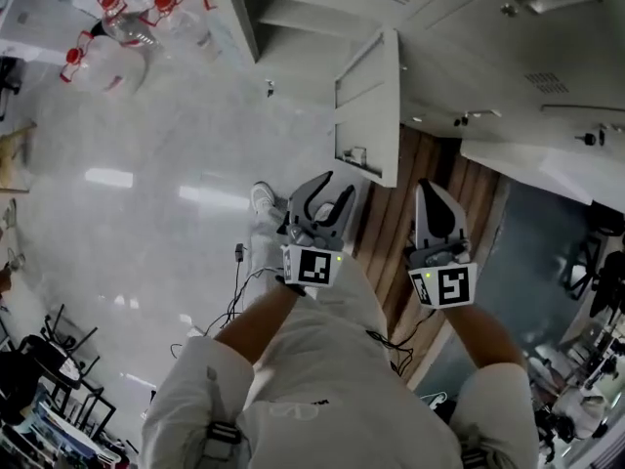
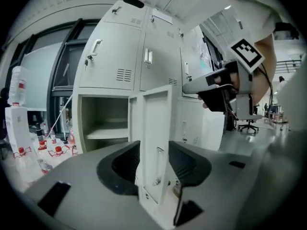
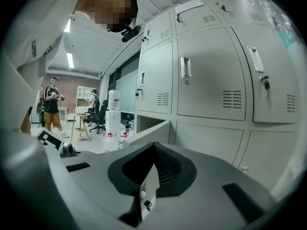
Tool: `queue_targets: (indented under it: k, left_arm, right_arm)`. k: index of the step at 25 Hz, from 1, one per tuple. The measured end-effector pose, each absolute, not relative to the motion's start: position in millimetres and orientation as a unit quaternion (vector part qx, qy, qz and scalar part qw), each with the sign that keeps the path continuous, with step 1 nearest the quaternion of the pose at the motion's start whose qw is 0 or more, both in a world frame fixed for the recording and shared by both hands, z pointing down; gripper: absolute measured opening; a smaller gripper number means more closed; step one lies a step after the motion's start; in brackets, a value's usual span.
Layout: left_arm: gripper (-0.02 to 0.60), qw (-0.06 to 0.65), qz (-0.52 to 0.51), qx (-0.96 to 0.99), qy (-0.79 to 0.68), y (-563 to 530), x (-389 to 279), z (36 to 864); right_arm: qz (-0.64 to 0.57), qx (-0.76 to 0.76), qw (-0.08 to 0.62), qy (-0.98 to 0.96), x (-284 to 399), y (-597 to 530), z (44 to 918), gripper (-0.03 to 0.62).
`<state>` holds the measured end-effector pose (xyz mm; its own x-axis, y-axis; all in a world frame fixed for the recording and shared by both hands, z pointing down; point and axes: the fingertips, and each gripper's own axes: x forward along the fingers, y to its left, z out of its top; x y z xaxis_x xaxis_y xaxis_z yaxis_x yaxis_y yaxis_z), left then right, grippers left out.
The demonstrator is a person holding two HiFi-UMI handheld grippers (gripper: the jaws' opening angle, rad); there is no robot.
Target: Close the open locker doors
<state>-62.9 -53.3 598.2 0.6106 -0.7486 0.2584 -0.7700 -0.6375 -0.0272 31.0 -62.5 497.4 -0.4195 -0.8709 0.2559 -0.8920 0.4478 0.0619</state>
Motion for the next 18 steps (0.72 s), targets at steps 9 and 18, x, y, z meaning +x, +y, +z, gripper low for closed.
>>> queue_targets:
  k: [9,18]
  left_arm:
    - [0.149,0.032,0.15,0.854,-0.497,-76,-5,635]
    - [0.1,0.029,0.118,0.872,-0.474,-90,-56,630]
  right_arm:
    - [0.061,0.501,0.122,-0.854,52,-38,555,0.011]
    - [0.083,0.433,0.104,-0.892,-9,-60,591,0.011]
